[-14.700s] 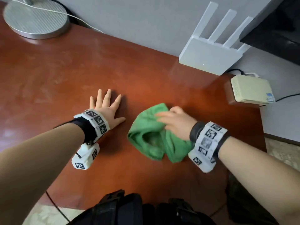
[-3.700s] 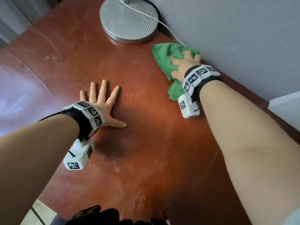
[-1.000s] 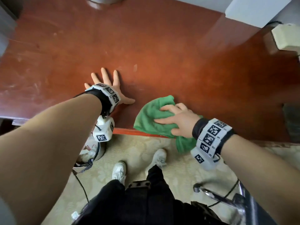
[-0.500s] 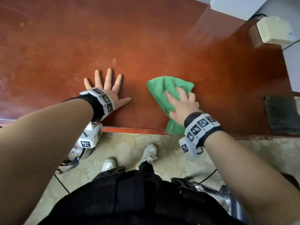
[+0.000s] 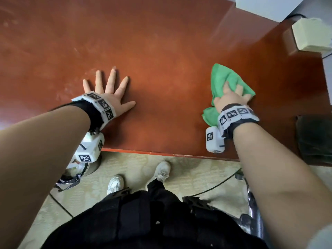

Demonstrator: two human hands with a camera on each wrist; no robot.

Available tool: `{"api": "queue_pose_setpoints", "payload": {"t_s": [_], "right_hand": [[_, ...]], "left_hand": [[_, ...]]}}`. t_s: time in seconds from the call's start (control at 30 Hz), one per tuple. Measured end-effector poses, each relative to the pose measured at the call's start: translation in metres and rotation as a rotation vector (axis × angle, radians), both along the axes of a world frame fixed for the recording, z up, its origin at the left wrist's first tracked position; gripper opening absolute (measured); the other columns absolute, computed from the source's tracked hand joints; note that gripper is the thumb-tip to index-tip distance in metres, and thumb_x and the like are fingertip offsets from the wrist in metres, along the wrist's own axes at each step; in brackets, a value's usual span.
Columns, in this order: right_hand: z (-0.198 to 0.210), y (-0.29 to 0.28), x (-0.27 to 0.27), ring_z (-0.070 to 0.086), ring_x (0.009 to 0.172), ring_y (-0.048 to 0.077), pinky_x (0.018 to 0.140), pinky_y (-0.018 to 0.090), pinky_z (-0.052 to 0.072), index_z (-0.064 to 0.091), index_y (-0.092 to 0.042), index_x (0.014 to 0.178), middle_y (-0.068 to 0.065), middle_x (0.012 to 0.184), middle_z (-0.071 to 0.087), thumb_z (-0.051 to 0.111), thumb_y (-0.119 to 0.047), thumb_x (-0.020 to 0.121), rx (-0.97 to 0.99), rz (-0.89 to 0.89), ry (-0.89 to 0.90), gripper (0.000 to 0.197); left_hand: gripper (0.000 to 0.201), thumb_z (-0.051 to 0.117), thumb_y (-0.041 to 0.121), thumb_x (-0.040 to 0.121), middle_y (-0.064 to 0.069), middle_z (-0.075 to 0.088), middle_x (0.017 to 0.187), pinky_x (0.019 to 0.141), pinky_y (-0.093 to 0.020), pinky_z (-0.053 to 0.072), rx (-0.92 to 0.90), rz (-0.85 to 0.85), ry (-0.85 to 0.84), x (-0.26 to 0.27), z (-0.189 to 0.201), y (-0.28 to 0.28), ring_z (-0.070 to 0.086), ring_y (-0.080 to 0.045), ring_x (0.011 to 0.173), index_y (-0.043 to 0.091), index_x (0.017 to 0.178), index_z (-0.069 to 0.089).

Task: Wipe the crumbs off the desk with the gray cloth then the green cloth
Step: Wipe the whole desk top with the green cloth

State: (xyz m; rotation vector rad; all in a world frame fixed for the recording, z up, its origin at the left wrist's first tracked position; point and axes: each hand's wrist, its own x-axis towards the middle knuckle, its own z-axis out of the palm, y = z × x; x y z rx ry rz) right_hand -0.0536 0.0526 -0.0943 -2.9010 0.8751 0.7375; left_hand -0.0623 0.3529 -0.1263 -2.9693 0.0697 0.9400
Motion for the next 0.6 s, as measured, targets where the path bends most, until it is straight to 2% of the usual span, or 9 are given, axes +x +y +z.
{"api": "queue_pose_setpoints", "payload": {"t_s": [0.1,0.2,0.27,0.33,0.43,0.53,0.6], "right_hand": [[0.000,0.062,-0.001,0.014,0.135,0.033,0.104,0.049,0.028,0.014,-0.044,0.144,-0.004,0.154,0.008,0.049,-0.035,0.088,0.126,0.455,-0.055,0.067],[0.008,0.107,-0.042,0.016,0.133,0.032,0.103,0.049,0.030,0.017,-0.046,0.143,-0.005,0.154,0.008,0.048,-0.030,0.087,0.258,0.949,0.044,0.066],[0.011,0.105,-0.065,0.018,0.130,0.030,0.103,0.046,0.032,0.020,-0.047,0.143,-0.007,0.153,0.011,0.046,-0.028,0.088,0.360,1.117,0.135,0.063],[0.016,0.086,-0.053,0.022,0.127,0.030,0.107,0.044,0.031,0.023,-0.047,0.142,-0.006,0.152,0.015,0.047,-0.027,0.088,0.436,1.026,0.070,0.062],[0.018,0.051,0.019,0.023,0.129,0.035,0.110,0.042,0.029,0.023,-0.045,0.143,-0.002,0.153,0.015,0.049,-0.029,0.088,0.300,0.722,-0.126,0.063],[0.016,0.029,0.090,0.019,0.134,0.039,0.110,0.047,0.026,0.019,-0.036,0.147,0.004,0.153,0.014,0.046,-0.030,0.091,0.103,0.414,-0.086,0.062],[0.007,0.032,0.112,0.017,0.135,0.041,0.109,0.051,0.024,0.015,-0.034,0.148,0.007,0.152,0.015,0.043,-0.032,0.091,0.058,0.272,-0.046,0.063]], "left_hand": [[0.074,0.035,0.060,0.090,0.009,-0.030,0.151,0.112,-0.057,-0.008,-0.058,0.044,0.049,0.007,0.005,0.002,-0.023,-0.028,0.141,0.046,0.142,-0.016],[0.072,0.045,0.048,0.092,0.009,-0.025,0.154,0.115,-0.051,-0.009,-0.140,0.091,0.052,0.011,0.009,0.013,-0.022,-0.023,0.142,0.050,0.142,-0.007],[0.070,0.043,0.047,0.093,0.005,-0.022,0.155,0.116,-0.047,-0.008,-0.131,0.113,0.009,0.010,0.008,0.026,-0.019,-0.021,0.143,0.047,0.144,-0.005],[0.071,0.041,0.052,0.092,0.002,-0.021,0.155,0.116,-0.045,-0.007,-0.114,0.215,-0.019,0.002,0.009,0.042,-0.017,-0.022,0.143,0.044,0.145,-0.005],[0.077,0.037,0.064,0.087,0.003,-0.022,0.155,0.116,-0.044,-0.009,-0.063,0.339,-0.026,-0.017,0.007,0.056,-0.018,-0.022,0.143,0.044,0.145,-0.009],[0.080,0.033,0.070,0.084,0.004,-0.024,0.154,0.115,-0.046,-0.009,-0.024,0.370,-0.034,-0.029,0.002,0.056,-0.019,-0.023,0.143,0.044,0.144,-0.012],[0.081,0.032,0.072,0.082,0.005,-0.025,0.154,0.115,-0.047,-0.010,-0.017,0.389,-0.034,-0.030,0.000,0.055,-0.020,-0.023,0.142,0.045,0.143,-0.014]]}}
